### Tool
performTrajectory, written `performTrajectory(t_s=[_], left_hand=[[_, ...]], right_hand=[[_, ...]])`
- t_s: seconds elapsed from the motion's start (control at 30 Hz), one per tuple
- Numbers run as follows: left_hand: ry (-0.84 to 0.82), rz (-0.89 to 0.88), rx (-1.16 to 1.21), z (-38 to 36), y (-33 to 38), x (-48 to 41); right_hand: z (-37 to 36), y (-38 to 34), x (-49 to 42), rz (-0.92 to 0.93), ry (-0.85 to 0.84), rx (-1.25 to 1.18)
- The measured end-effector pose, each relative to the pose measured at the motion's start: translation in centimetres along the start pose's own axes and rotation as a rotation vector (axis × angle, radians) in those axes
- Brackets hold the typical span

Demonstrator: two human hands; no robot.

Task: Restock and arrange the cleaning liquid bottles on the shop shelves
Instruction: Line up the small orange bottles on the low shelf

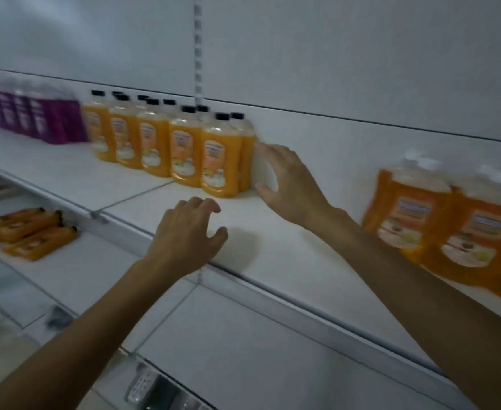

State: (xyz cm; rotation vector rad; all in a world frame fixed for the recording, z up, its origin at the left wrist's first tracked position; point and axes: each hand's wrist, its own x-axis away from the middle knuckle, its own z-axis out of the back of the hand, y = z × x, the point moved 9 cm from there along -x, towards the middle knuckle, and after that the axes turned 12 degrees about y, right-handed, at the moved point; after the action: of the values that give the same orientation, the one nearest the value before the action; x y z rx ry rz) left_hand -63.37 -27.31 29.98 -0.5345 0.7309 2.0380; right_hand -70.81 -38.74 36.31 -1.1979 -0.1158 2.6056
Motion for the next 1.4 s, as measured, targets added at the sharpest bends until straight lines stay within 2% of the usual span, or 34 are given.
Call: performTrajectory(t_s=[0.2,0.33,0.47,0.6,0.9,1.07,1.23,1.4], left_hand=[[0.039,0.183,-0.116,6.6,-16.1,3.6],[0.065,0.246,-0.158,11.6,-26.1,4.9],[0.054,0.277,-0.203,14.6,-33.5,6.5],[-0.008,0.342,-0.180,15.2,-40.4,8.6],[-0.025,0.535,-0.071,12.0,-53.5,10.9],[-0.024,0.555,-0.056,8.4,-61.2,6.5],[-0.146,0.530,-0.035,4.2,-67.9,2.1],[-0.123,0.565,-0.021,3.3,-74.8,-0.7]], right_hand=[[-11.5,-13.2,-5.0,0.085,-0.161,-0.180],[-17.6,-22.7,-8.1,0.127,-0.170,-0.306],[-23.8,-30.0,-8.2,0.139,-0.147,-0.455],[-30.8,-34.9,-6.7,0.132,-0.236,-0.501],[-46.0,-35.8,-6.3,-0.080,-0.477,-0.550],[-55.0,-35.1,-9.3,-0.202,-0.501,-0.581],[-62.5,-36.3,-13.8,-0.282,-0.518,-0.628],[-69.2,-37.3,-15.9,-0.351,-0.548,-0.645]])
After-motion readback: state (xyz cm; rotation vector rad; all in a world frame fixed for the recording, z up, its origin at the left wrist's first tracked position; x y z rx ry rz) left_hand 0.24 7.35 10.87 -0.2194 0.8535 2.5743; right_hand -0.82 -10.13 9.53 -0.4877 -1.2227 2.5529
